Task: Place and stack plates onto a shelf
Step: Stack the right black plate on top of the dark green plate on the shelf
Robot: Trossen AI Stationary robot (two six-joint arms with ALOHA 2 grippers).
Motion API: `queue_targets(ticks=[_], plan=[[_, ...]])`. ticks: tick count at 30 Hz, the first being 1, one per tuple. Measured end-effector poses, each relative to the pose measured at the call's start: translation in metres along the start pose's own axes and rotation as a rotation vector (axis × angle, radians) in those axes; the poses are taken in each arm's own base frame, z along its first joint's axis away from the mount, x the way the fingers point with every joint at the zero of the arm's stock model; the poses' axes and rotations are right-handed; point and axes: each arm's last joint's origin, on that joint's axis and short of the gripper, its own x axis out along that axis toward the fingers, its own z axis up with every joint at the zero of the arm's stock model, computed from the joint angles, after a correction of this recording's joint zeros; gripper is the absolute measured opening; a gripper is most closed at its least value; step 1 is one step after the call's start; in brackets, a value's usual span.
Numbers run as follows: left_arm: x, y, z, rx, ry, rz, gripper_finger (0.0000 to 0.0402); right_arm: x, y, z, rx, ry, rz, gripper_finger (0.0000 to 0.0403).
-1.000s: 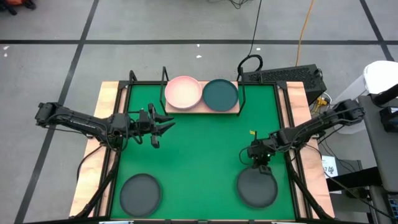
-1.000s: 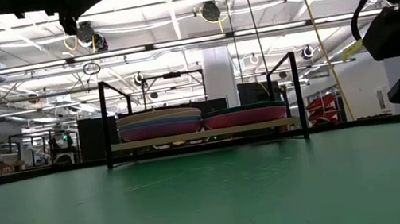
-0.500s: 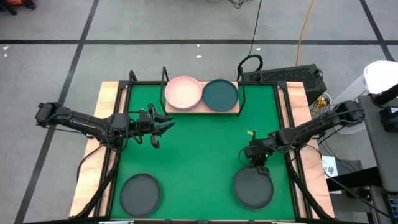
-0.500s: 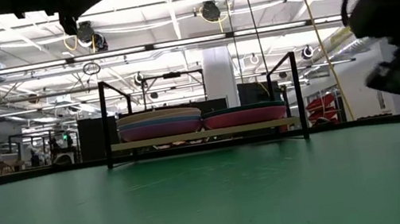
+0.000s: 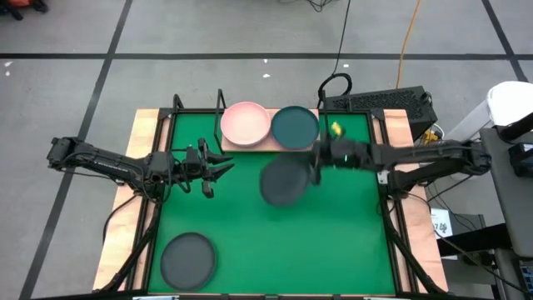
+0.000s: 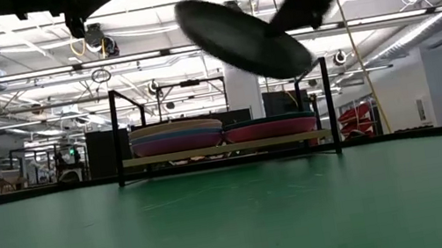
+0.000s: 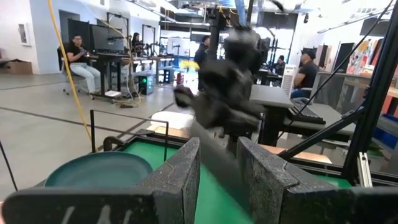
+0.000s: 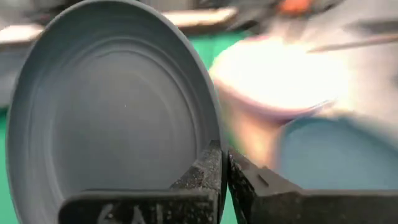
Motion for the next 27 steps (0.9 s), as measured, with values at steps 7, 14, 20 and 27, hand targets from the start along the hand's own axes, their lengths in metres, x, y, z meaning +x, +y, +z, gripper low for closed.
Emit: queue_targets(ticks=[7,14,20,27], plan=[[0.0,0.0,0.0,0.016,-0.001,0.001,0.011,0.001,-0.091,0.064,0.081,0.021,-0.186,0.0],[0.0,0.0,0.001,0.026,-0.008,0.001,0.011,0.029,-0.15,0.082,0.095,0.21,-0.164,0.0],[0.0,0.0,0.0,0.029,0.001,0.002,0.011,0.062,-0.169,0.053,0.059,0.368,-0.168,0.0001],[0.0,0.0,-0.001,0.033,0.012,0.002,0.011,0.08,-0.182,0.04,0.009,0.441,-0.34,0.0016]])
